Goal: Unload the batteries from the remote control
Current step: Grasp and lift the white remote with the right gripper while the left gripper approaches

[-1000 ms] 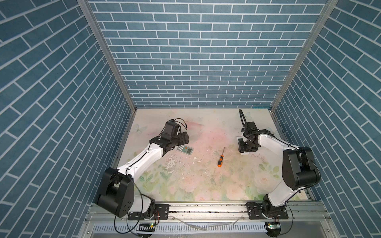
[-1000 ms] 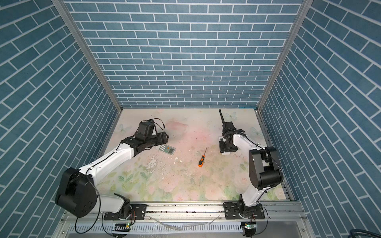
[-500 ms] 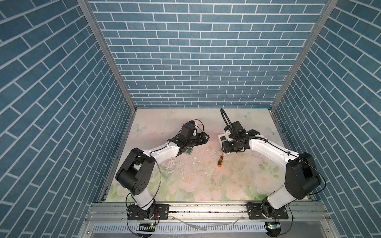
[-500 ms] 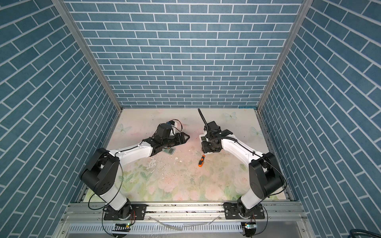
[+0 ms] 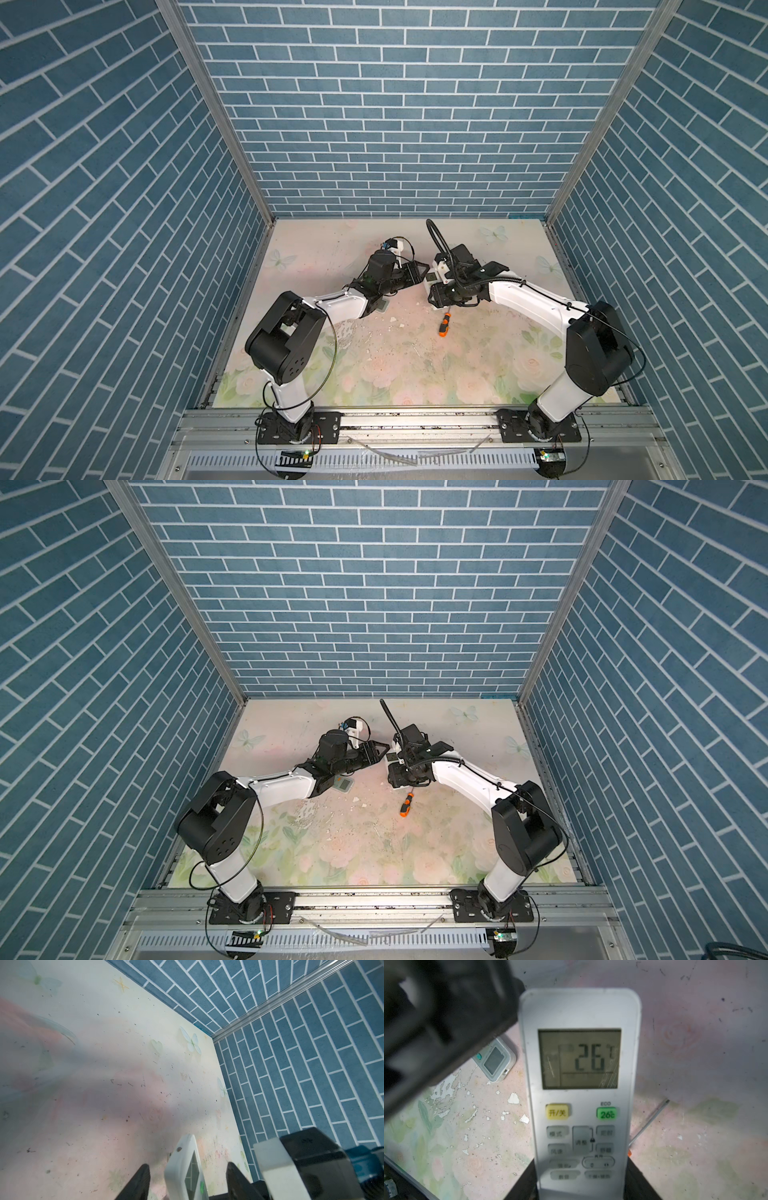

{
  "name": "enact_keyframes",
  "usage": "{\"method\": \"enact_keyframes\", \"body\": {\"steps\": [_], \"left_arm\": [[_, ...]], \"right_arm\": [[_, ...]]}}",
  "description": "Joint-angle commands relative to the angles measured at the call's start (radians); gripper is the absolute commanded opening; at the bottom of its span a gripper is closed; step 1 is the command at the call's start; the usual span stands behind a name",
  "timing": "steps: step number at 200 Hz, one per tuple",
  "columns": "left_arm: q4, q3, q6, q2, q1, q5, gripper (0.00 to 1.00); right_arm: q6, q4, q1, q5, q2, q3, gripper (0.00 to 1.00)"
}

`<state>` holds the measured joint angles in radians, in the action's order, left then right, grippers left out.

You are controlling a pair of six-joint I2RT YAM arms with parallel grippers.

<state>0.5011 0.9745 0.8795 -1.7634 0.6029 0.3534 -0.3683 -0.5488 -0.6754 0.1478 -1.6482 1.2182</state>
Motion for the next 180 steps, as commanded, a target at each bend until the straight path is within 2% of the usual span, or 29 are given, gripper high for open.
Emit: {"method": "enact_keyframes", "body": {"steps": [1, 97, 180], "left_arm": [[0.059, -0.02, 0.02, -0.016, 0.011, 0.02, 0.58], [0.075, 0.006, 0.039, -0.048, 0.012, 0.03, 0.46], [0.118, -0.004, 0.063, -0.06, 0.011, 0.025, 0.23]], "right_arm": [[-0.038, 0.039, -0.012, 0.013, -0.011, 0.062, 0.12], [-0.021, 0.061, -0.027, 0.033, -0.005, 0.078, 0.11], [-0.003, 0.063, -0.037, 0.035, -0.01, 0.084, 0.1]]}}
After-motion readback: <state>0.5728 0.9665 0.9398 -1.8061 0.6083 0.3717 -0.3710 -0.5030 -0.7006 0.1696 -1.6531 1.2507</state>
